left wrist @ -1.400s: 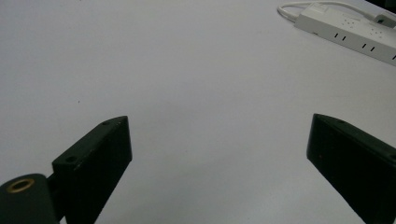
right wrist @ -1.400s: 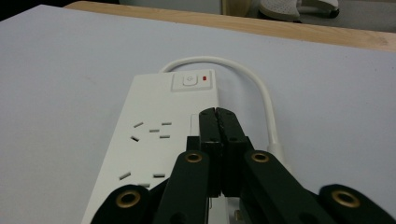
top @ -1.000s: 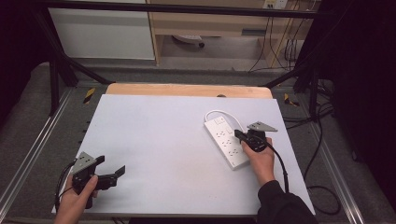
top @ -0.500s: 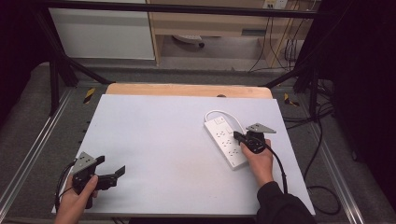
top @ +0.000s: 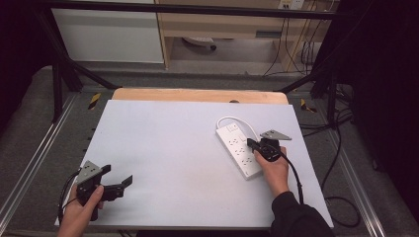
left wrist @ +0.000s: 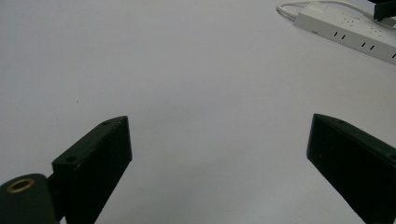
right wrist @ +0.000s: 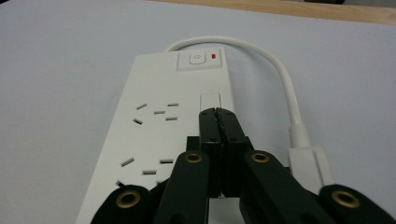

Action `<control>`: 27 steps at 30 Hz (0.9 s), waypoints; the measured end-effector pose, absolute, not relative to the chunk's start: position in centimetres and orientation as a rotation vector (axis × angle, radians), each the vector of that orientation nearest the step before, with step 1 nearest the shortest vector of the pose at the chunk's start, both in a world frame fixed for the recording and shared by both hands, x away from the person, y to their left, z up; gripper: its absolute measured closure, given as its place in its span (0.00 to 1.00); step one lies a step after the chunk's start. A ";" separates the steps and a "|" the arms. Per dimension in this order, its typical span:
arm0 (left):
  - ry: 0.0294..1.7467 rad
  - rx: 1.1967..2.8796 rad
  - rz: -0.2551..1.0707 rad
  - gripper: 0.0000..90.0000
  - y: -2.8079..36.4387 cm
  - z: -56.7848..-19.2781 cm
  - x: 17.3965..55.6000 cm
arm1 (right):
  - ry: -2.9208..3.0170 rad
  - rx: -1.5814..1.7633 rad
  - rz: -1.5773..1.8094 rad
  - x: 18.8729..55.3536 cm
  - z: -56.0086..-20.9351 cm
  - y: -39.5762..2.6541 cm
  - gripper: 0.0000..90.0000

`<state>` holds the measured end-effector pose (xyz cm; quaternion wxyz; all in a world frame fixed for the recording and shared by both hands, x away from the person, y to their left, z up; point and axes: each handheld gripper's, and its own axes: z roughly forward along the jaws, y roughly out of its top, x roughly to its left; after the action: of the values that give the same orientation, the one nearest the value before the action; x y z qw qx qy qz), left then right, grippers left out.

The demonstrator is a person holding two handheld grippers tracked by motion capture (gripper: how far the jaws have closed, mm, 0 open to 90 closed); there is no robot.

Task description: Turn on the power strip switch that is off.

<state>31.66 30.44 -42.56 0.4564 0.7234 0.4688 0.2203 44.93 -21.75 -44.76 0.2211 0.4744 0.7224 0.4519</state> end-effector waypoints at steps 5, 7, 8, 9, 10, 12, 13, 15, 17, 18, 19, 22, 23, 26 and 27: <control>1.154 1.784 0.543 0.07 30.4 -42.6 31.7 | 1.998 1.315 1.245 45.0 -44.9 -21.7 1.00; 1.155 1.783 0.543 0.07 30.4 -42.6 31.7 | 2.001 1.316 1.243 45.0 -44.9 -21.6 1.00; 1.156 1.783 0.543 0.07 30.4 -42.6 31.7 | 2.004 1.309 1.237 45.0 -44.9 -21.6 1.00; 1.156 1.783 0.543 0.07 30.4 -42.6 31.7 | 2.004 1.311 1.238 45.0 -44.9 -21.6 1.00; 1.155 1.783 0.543 0.07 30.4 -42.6 31.7 | 2.004 1.310 1.238 45.0 -44.9 -21.6 1.00; 1.155 1.784 0.543 0.07 30.4 -42.6 31.7 | 2.002 1.310 1.235 45.0 -44.9 -21.6 1.00; 1.155 1.784 0.543 0.07 30.4 -42.6 31.7 | 2.002 1.308 1.235 45.0 -45.0 -21.6 1.00; 1.154 1.783 0.543 0.07 30.4 -42.6 31.7 | 2.002 1.304 1.232 45.0 -45.0 -21.6 1.00; 1.155 1.783 0.543 0.07 30.4 -42.6 31.7 | 2.002 1.305 1.233 45.0 -45.0 -21.6 1.00; 1.155 1.783 0.543 0.07 30.4 -42.6 31.7 | 2.002 1.304 1.233 45.0 -45.0 -21.6 1.00; 1.154 1.783 0.543 0.07 30.4 -42.6 31.7 | 2.001 1.303 1.232 45.0 -45.0 -21.6 1.00; 1.154 1.784 0.542 0.07 30.4 -42.6 31.7 | 2.001 1.301 1.229 45.0 -45.0 -21.6 1.00; 1.154 1.783 0.542 0.07 30.4 -42.6 31.7 | 1.999 1.302 1.231 44.9 -45.0 -21.6 1.00; 1.154 1.784 0.542 0.07 30.4 -42.6 31.7 | 2.000 1.298 1.230 44.9 -45.0 -21.6 1.00; 1.154 1.784 0.542 0.07 30.4 -42.6 31.7 | 2.000 1.298 1.229 44.9 -45.0 -21.6 1.00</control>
<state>31.65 30.42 -42.55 0.4569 0.7237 0.4681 0.2201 44.94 -21.57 -44.99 0.2274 0.4711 0.7261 0.4463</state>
